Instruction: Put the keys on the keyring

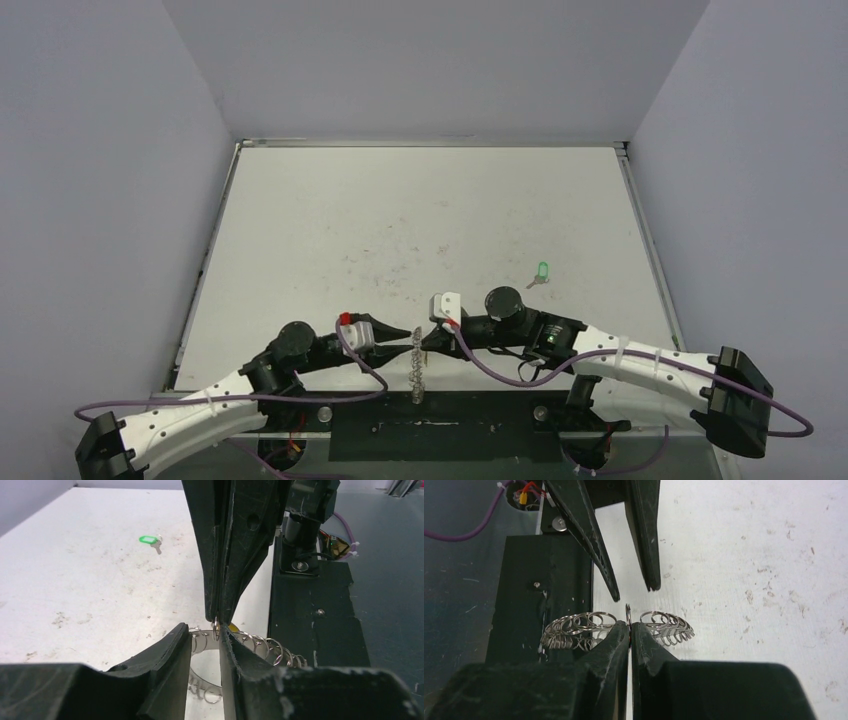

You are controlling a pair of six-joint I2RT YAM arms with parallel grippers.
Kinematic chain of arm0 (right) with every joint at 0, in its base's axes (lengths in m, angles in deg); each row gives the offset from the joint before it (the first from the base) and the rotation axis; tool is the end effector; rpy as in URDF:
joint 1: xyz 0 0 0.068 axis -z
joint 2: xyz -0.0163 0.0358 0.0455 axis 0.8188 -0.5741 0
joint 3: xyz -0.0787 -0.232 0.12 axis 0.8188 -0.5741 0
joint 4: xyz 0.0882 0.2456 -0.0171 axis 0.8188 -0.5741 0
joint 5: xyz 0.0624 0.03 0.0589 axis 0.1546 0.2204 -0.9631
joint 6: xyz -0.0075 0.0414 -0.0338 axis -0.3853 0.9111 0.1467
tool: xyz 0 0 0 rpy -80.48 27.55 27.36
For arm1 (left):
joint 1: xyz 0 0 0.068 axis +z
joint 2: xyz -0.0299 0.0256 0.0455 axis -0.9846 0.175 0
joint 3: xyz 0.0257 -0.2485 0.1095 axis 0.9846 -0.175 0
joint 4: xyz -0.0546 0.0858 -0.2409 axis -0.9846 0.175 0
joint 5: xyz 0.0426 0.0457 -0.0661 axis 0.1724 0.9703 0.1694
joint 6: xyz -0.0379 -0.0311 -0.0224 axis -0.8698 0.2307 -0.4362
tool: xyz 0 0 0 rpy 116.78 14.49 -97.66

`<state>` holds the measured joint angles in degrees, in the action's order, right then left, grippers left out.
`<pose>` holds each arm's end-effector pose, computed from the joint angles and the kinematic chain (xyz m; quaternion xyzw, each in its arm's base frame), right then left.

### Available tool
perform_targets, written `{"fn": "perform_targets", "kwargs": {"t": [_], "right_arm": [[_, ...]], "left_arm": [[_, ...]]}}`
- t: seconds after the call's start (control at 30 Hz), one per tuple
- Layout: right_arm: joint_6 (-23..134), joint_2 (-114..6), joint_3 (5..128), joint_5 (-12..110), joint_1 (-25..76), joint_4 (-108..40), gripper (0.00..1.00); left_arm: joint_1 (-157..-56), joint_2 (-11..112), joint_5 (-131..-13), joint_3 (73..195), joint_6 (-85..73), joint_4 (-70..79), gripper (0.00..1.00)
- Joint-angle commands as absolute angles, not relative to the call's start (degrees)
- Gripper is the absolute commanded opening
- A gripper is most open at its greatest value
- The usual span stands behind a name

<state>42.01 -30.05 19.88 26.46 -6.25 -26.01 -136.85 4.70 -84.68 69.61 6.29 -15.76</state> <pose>0.0897 0.2009 0.2370 -0.5684 0.5729 0.4432 0.3902 0.0694 -0.1300 0.2088 0.4483 0.5436 -0.4404 0.5563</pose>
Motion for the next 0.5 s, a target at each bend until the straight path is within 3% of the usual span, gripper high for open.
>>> {"fn": "perform_targets", "kwargs": {"t": [0.0, 0.47], "right_arm": [[40.5, -29.4, 27.1, 27.9, -6.3, -37.1, 0.0], [40.8, -41.0, 45.8, 27.6, -6.4, -61.2, 0.0]], "left_arm": [[-137.1, 1.3, -81.6, 70.9, 8.7, -13.9, 0.27], [-137.2, 4.9, -87.3, 75.3, 13.7, -5.9, 0.3]]}}
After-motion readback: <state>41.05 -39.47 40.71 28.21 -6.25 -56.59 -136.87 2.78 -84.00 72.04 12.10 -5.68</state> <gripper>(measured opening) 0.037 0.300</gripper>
